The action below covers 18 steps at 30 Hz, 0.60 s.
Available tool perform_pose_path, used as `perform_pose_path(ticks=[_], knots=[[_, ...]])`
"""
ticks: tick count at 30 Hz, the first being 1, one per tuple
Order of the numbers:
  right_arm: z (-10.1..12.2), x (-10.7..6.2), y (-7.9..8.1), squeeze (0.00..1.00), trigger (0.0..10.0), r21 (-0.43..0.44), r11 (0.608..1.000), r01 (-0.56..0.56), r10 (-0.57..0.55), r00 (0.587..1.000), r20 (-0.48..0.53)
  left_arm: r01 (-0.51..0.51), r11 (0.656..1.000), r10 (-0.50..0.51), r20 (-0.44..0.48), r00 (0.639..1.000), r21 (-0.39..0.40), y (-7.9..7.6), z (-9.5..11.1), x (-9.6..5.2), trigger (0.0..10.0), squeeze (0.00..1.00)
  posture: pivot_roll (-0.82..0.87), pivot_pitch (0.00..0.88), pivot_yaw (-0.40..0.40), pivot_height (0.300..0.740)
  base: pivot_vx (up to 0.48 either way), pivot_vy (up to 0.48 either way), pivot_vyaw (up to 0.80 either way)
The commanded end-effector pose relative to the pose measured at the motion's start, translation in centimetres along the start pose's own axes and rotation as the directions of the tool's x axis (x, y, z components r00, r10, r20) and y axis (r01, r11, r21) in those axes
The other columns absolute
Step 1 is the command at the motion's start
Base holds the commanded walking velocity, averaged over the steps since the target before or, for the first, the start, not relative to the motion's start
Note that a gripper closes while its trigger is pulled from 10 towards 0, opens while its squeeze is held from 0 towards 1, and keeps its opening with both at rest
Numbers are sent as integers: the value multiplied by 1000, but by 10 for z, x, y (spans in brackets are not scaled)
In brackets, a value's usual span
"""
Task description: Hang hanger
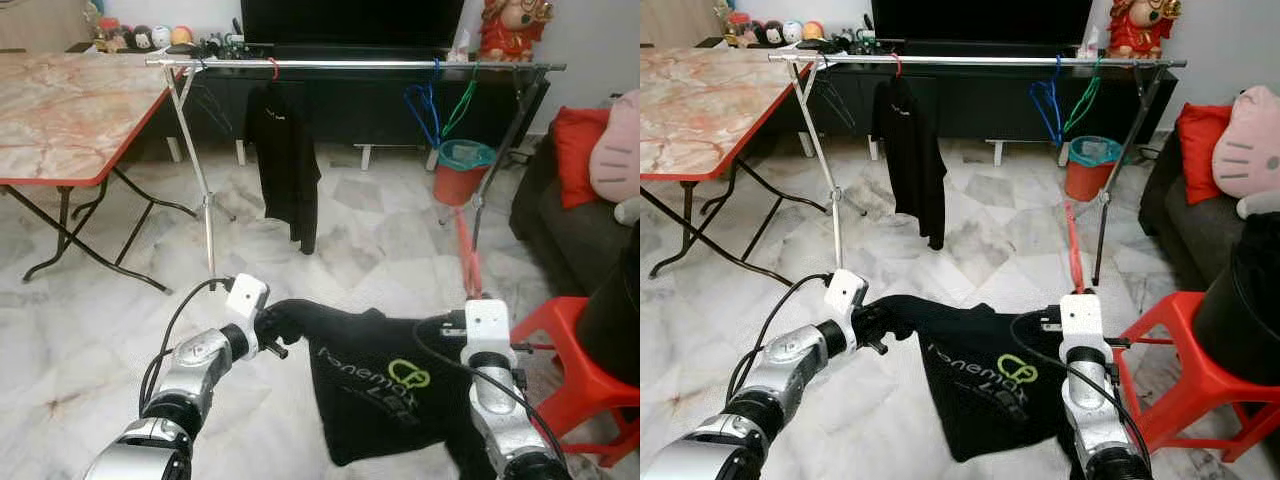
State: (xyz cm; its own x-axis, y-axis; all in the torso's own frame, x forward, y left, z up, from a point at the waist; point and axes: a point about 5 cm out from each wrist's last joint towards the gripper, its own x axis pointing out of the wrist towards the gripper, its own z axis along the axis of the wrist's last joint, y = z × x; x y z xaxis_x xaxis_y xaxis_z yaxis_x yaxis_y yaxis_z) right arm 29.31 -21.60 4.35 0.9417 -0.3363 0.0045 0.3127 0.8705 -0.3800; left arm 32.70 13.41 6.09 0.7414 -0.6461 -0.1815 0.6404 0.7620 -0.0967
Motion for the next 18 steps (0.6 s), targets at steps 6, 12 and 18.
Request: perform_pose_path(ticks=[6,12,18], knots=[[26,10,-1,0,10000,-162,982,95,-59,975,215,9,1000,-8,39,999,-16,1,7,0,10000,0,-101,0,8,740,0,0,0],[21,15,0,0,10000,161,983,94,-101,994,42,28,999,-27,30,999,-32,2,6,-1,10000,0,-99,0,20,740,0,0,0],[20,23,5,0,10000,516,851,96,-42,992,-116,145,989,-140,-142,980,26,-9,-19,-9,10000,0,-98,0,26,740,0,0,0]])
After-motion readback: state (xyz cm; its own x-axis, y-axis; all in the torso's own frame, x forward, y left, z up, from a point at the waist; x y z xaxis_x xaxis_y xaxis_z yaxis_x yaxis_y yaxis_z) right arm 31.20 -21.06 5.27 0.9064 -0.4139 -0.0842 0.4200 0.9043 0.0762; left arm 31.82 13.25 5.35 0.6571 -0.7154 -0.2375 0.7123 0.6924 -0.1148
